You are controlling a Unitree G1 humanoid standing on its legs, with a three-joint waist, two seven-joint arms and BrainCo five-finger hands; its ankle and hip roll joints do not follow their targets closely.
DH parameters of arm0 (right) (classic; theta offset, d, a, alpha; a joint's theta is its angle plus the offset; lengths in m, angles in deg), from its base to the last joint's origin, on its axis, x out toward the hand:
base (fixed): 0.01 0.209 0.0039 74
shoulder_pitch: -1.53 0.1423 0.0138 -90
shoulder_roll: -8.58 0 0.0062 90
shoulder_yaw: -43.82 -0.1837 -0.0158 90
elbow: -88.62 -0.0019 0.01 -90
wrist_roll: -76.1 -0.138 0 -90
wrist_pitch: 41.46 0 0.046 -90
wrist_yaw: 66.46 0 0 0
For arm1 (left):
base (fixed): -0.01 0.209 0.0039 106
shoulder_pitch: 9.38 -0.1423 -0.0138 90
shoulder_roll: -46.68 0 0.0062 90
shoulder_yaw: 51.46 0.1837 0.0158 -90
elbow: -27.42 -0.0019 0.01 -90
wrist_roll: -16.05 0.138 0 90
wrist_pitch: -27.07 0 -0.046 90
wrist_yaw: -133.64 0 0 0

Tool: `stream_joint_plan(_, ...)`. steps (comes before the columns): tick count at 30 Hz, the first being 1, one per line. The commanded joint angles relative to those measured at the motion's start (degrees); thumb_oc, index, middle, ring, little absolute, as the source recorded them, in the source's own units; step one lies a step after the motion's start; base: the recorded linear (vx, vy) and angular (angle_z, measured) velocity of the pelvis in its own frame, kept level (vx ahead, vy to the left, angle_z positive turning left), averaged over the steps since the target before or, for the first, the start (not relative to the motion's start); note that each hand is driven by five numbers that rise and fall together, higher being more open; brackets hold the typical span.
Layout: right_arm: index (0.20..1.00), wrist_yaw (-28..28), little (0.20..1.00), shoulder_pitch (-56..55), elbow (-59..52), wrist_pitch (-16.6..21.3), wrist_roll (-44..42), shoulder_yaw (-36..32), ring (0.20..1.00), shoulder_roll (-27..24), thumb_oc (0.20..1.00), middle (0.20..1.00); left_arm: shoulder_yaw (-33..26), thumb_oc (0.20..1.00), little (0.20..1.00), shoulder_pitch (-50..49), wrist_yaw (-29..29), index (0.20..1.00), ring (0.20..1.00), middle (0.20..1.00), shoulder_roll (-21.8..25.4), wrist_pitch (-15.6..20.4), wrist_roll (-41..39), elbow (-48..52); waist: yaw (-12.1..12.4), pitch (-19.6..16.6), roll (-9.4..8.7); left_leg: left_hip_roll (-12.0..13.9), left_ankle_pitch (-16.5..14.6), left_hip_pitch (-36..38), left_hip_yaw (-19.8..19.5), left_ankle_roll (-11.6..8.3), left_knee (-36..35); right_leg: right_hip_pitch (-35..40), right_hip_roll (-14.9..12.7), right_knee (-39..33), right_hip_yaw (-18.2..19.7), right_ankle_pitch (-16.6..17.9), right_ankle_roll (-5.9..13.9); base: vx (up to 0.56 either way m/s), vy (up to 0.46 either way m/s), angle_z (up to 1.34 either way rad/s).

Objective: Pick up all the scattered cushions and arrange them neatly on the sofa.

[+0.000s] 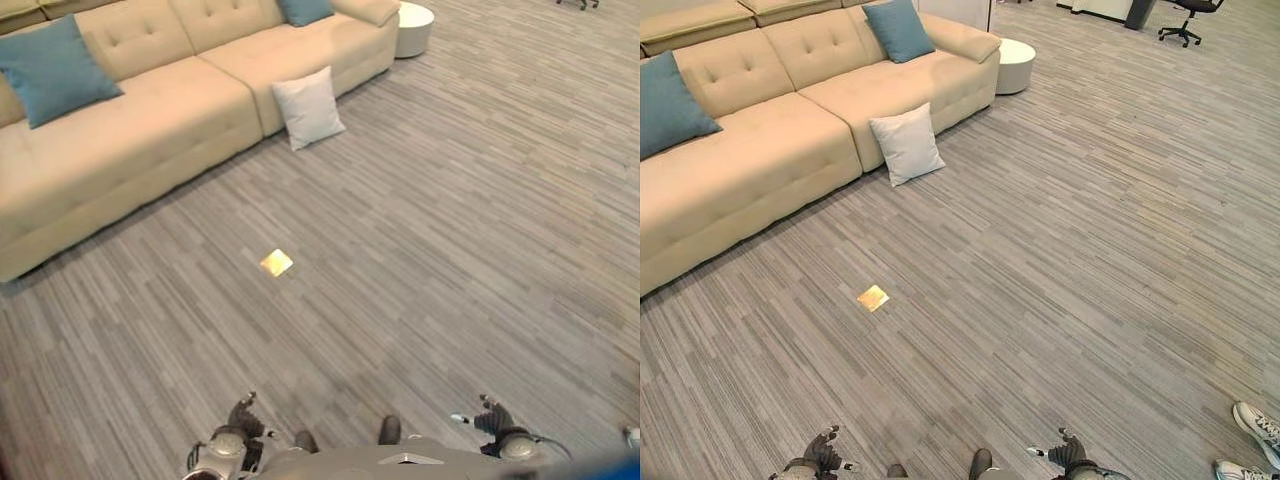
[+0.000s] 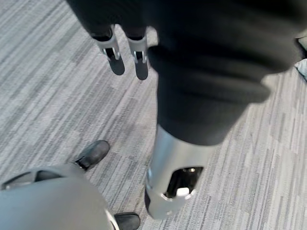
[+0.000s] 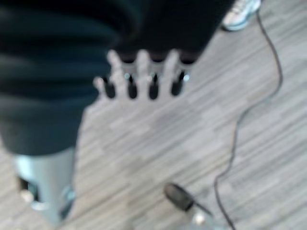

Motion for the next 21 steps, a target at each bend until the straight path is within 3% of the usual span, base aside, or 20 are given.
stream_joint_plan(1,1.000,0.2,1.000,4.0,0.4,1.6,-2.3,0.9,1.000,-1.7,1.000,1.000,0.2,1.000,1.000,4.1,-0.5,1.000,1.000,1.000,-0.5,1.1,-1.2,-0.8,0.1,2.7,-1.92,2.7,-5.1,-5.2,-6.6,-2.05,18.2,1.1,-1.3,4.5,1.3,-6.5,1.00,0.02,-0.243,-0.10)
stream_joint_plan(2,1.000,0.1,1.000,4.1,0.1,1.5,-2.5,1.0,1.000,-2.0,1.000,1.000,0.2,1.000,1.000,4.3,-0.5,1.000,1.000,1.000,-0.6,1.0,-1.6,-0.6,0.4,3.3,-2.23,3.7,-3.0,-7.6,-7.0,-2.80,23.1,1.7,-1.3,4.4,1.1,-6.8,0.31,0.02,-0.178,-0.07)
stream_joint_plan(4,1.000,0.2,1.000,4.3,-0.3,1.5,-2.8,1.3,1.000,-2.4,1.000,1.000,0.3,1.000,1.000,4.5,-0.2,1.000,1.000,1.000,-0.7,1.2,-2.1,-0.8,0.9,3.8,-2.60,3.8,-2.0,-10.5,-8.4,-2.79,26.3,2.5,-0.8,4.2,1.4,-7.4,-0.32,0.09,-0.101,-0.02)
stream_joint_plan(7,1.000,0.4,1.000,4.0,-0.6,1.6,-2.6,1.9,1.000,-2.8,1.000,1.000,0.4,1.000,1.000,3.8,-0.5,1.000,1.000,1.000,-1.0,1.2,-2.2,-0.6,2.3,3.7,-3.18,-0.7,-5.4,-13.6,-10.7,-0.46,21.1,3.6,-0.7,3.6,2.3,-8.1,0.35,0.16,-0.019,-0.14)
stream_joint_plan(9,1.000,0.5,1.000,4.0,-0.5,1.6,-2.3,2.1,1.000,-2.8,1.000,1.000,0.4,1.000,1.000,3.6,-0.6,1.000,1.000,1.000,-1.1,1.2,-2.0,-0.7,2.7,3.5,-3.34,-1.2,-5.2,-14.1,-10.8,-0.05,19.0,4.3,-0.5,3.5,2.5,-8.7,0.58,0.13,0.006,-0.20)
stream_joint_plan(12,1.000,0.4,1.000,4.5,-0.1,1.5,-1.9,2.7,1.000,-2.9,1.000,1.000,0.6,1.000,1.000,3.5,-0.9,1.000,1.000,1.000,-1.0,1.2,-1.6,-0.7,4.4,3.6,-3.24,-1.4,-0.3,-19.3,-10.4,-0.75,15.5,6.5,1.0,3.5,3.4,-10.5,0.51,0.23,0.021,-0.14)
stream_joint_plan(15,1.000,0.8,1.000,4.4,-0.1,1.4,-1.2,3.4,1.000,-2.4,1.000,1.000,0.0,1.000,1.000,2.6,-1.4,1.000,1.000,1.000,-0.7,1.0,-2.0,-0.7,5.8,2.6,-3.27,-2.7,0.7,-17.9,-12.0,0.05,11.6,7.9,2.0,4.2,5.1,-11.8,0.85,0.31,0.092,-0.39)
stream_joint_plan(18,1.000,1.7,1.000,4.1,0.4,1.3,-0.1,3.7,1.000,-1.7,1.000,1.000,-1.0,1.000,1.000,1.6,-1.8,1.000,1.000,1.000,-0.5,0.8,-1.6,-1.3,6.6,1.3,-3.84,-4.1,-0.3,-15.4,-12.0,1.58,9.9,7.9,0.6,8.9,5.9,-12.4,2.41,0.26,0.135,-0.60)
stream_joint_plan(19,1.000,2.1,1.000,4.1,0.6,1.3,0.4,3.7,1.000,-1.6,1.000,1.000,-1.1,1.000,1.000,1.4,-2.0,1.000,1.000,1.000,-0.4,0.7,-1.5,-1.6,7.0,1.2,-4.04,-4.7,-1.2,-14.0,-12.0,2.44,9.6,7.3,-0.4,12.3,5.7,-12.0,3.77,0.24,0.192,-0.44)
stream_joint_plan(20,1.000,2.4,1.000,4.5,0.5,1.2,1.0,3.9,1.000,-1.5,1.000,1.000,-1.3,1.000,1.000,1.3,-2.1,1.000,1.000,1.000,-0.4,0.7,-1.8,-1.2,6.9,1.9,-4.02,-5.7,-2.6,-11.8,-11.9,4.21,9.3,3.2,-3.2,22.0,5.6,-6.7,6.95,0.24,0.192,-0.39)
stream_joint_plan(21,1.000,2.4,1.000,4.5,0.5,1.2,1.0,3.9,1.000,-1.5,1.000,1.000,-1.3,1.000,1.000,1.3,-2.1,1.000,1.000,1.000,-0.4,0.7,-1.8,-1.2,7.0,1.8,-3.93,-5.6,-2.5,-12.0,-11.8,4.19,9.2,3.0,-3.1,21.8,5.6,-6.5,6.91,0.25,0.220,-0.32)
